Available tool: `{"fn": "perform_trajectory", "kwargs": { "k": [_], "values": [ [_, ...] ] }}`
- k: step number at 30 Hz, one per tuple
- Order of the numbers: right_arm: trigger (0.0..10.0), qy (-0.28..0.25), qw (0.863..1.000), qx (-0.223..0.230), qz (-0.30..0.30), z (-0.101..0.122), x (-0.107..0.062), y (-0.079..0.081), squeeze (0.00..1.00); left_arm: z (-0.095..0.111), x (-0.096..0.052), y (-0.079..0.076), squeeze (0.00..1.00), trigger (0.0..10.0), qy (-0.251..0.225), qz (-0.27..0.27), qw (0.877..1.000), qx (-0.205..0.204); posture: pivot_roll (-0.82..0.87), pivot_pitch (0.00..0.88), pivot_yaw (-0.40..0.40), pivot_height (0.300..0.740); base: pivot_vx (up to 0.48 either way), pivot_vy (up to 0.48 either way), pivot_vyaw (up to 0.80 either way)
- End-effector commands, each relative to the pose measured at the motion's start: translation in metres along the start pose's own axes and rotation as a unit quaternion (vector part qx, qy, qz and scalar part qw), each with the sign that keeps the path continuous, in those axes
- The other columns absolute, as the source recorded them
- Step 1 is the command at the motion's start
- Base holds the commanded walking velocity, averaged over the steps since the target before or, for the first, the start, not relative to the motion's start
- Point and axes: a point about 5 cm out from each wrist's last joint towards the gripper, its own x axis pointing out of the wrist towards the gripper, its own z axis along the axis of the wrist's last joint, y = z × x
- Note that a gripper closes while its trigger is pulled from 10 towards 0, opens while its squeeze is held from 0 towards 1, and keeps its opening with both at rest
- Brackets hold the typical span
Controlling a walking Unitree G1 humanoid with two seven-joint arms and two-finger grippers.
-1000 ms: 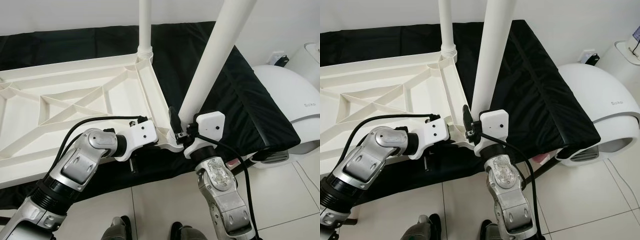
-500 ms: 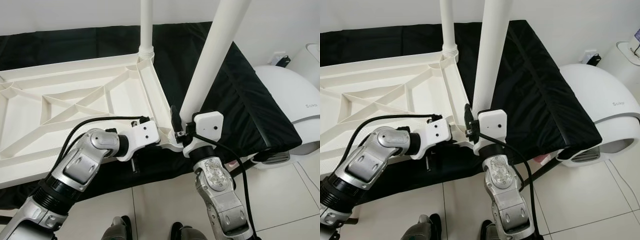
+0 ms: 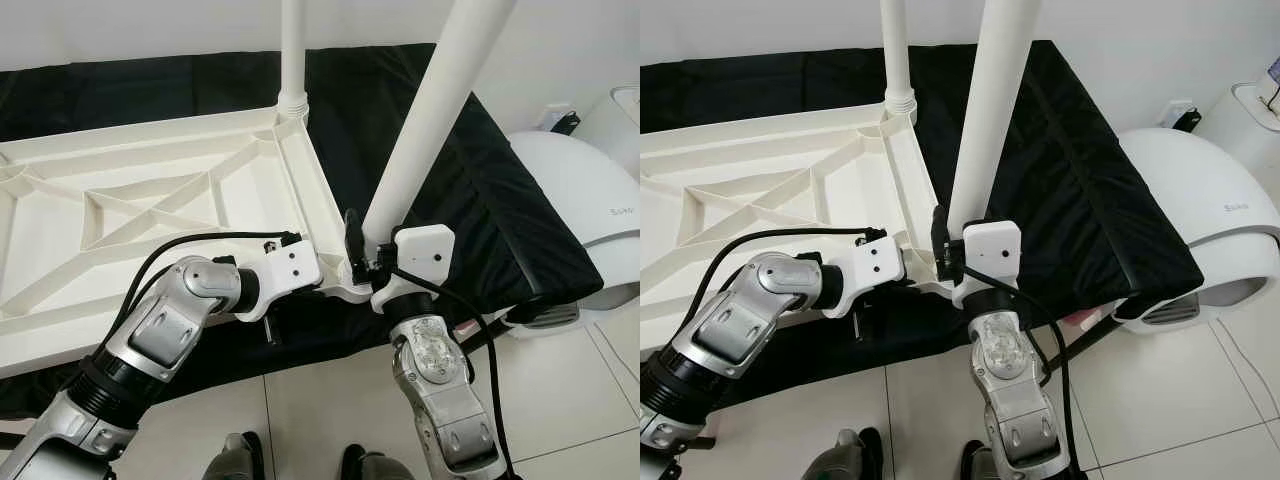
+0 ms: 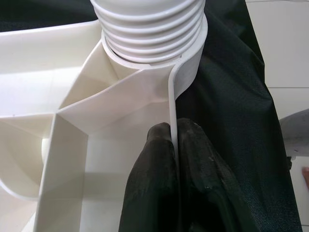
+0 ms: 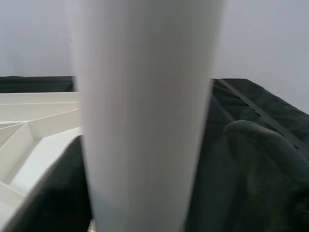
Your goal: Building children table
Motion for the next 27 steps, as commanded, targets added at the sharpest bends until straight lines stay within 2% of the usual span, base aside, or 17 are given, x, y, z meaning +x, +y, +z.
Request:
{"fn": "perform_trajectory", "kwargs": {
  "k": [1, 14, 15, 16, 17, 18, 22, 24, 27],
  "values": [
    [10.0, 0.050, 0.997, -0.009, -0.056, -0.019, -0.005, -0.016, 1.00, -0.019, 0.003, -0.006, 0.00, 10.0, 0.036, -0.001, 0.999, -0.023, -0.02, 0.207, -0.002, 0.740, 0.000, 0.000, 0.00],
    [10.0, 0.018, 1.000, 0.023, -0.009, -0.010, 0.001, -0.014, 1.00, -0.019, 0.003, -0.004, 0.00, 10.0, 0.036, 0.003, 0.999, -0.026, -0.02, 0.211, -0.002, 0.740, 0.000, 0.000, 0.00],
    [10.0, 0.016, 0.999, 0.036, 0.016, -0.009, 0.003, -0.015, 0.15, -0.019, 0.003, -0.004, 0.00, 10.0, 0.035, 0.004, 0.999, -0.026, -0.03, 0.212, -0.002, 0.740, 0.000, 0.000, 0.00],
    [10.0, 0.014, 0.998, 0.044, 0.033, -0.009, 0.005, -0.016, 0.15, -0.019, 0.003, -0.003, 0.00, 10.0, 0.035, 0.004, 0.999, -0.026, -0.03, 0.212, -0.002, 0.740, 0.000, 0.000, 0.00],
    [10.0, 0.023, 0.996, 0.058, 0.061, -0.012, 0.007, -0.018, 0.00, -0.019, 0.003, -0.003, 0.00, 10.0, 0.035, 0.005, 0.999, -0.026, -0.03, 0.212, -0.002, 0.740, 0.000, 0.000, 0.00],
    [10.0, 0.023, 0.996, 0.058, 0.061, -0.012, 0.007, -0.018, 0.00, -0.019, 0.003, -0.003, 0.00, 10.0, 0.035, 0.005, 0.999, -0.026, -0.03, 0.212, -0.002, 0.740, 0.000, 0.000, 0.00],
    [10.0, 0.030, 0.986, 0.083, 0.143, -0.015, 0.013, -0.028, 0.00, -0.018, 0.004, -0.002, 0.00, 10.0, 0.034, 0.007, 0.999, -0.025, -0.03, 0.210, -0.003, 0.740, 0.000, 0.000, 0.00],
    [10.0, 0.028, 0.984, 0.084, 0.153, -0.015, 0.014, -0.030, 0.00, -0.018, 0.004, -0.002, 0.00, 10.0, 0.034, 0.007, 0.999, -0.025, -0.03, 0.210, -0.004, 0.740, 0.000, 0.000, 0.00],
    [10.0, 0.044, 0.971, 0.077, 0.224, -0.018, 0.018, -0.037, 0.00, -0.018, 0.004, -0.001, 0.00, 10.0, 0.033, 0.009, 0.999, -0.025, -0.03, 0.214, -0.006, 0.740, 0.000, 0.000, 0.00]
  ]
}}
